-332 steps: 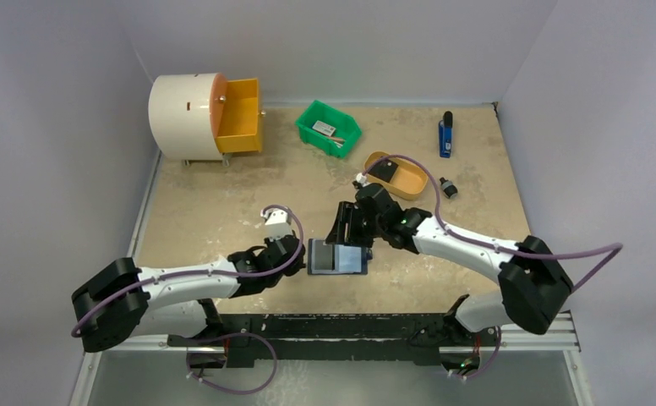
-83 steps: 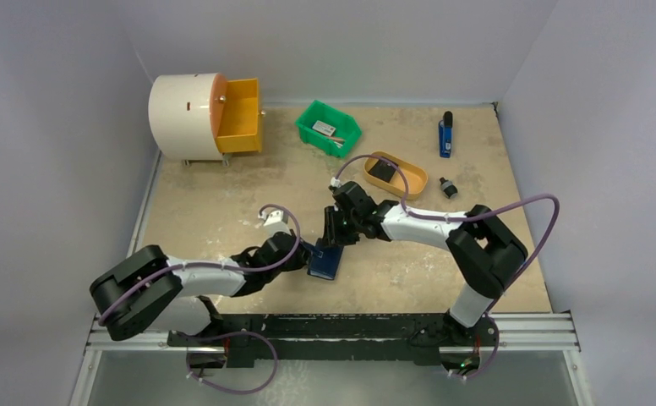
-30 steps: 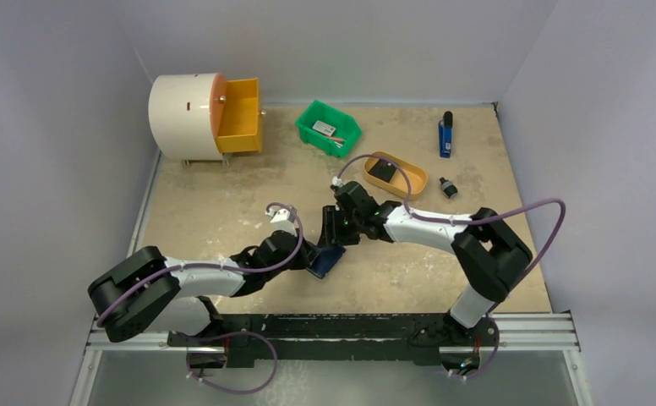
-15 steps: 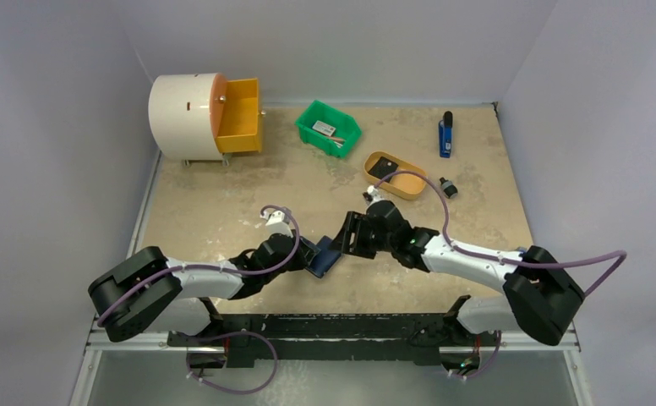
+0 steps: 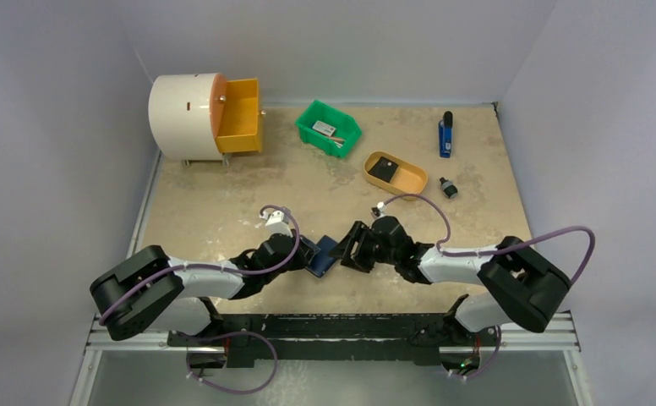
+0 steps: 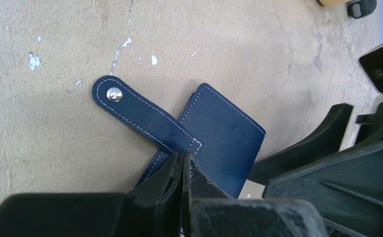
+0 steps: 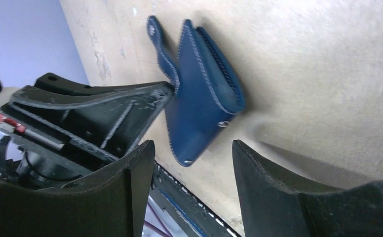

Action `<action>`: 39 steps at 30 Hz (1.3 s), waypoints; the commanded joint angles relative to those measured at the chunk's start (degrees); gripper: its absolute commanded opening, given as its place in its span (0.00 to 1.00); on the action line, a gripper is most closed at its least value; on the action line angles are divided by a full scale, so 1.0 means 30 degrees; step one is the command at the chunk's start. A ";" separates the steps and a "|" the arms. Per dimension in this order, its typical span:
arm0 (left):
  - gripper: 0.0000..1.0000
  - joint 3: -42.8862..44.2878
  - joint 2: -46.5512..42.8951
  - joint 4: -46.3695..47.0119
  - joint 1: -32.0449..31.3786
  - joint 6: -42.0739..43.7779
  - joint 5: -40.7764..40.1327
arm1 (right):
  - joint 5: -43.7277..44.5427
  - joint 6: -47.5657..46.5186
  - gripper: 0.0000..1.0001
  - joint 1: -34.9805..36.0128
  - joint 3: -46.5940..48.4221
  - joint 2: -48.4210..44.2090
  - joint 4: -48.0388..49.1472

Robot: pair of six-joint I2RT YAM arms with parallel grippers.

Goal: Put the credit cards into the card holder
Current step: Close the card holder at the center of the board.

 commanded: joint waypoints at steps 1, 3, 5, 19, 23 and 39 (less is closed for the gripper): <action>0.00 -0.0634 0.0490 -0.1662 0.0064 0.0063 -0.0764 | -0.0124 0.2806 0.61 -0.0112 -0.1413 0.0770 0.4642; 0.00 -0.0634 0.0461 -0.1662 0.0034 0.0004 -0.0794 | 0.0179 0.3667 0.62 -0.0090 -0.1948 0.1055 0.5823; 0.00 -0.0685 0.0367 -0.1662 0.0063 -0.0024 -0.0837 | 0.0187 0.4387 0.62 -0.0083 -0.2325 0.1513 0.6678; 0.00 -0.0658 0.0473 -0.1317 0.0023 -0.0060 -0.0556 | -0.1092 0.7245 0.50 0.0639 -0.1749 0.6882 1.2286; 0.00 -0.0720 0.0556 -0.1093 0.0029 -0.0151 -0.0392 | -0.1039 0.7111 0.46 0.0781 -0.1364 0.6941 1.1887; 0.00 -0.0535 -0.0119 -0.1922 -0.0413 -0.0355 -0.0891 | -0.1363 0.5510 0.00 0.0796 -0.1078 0.6176 1.1234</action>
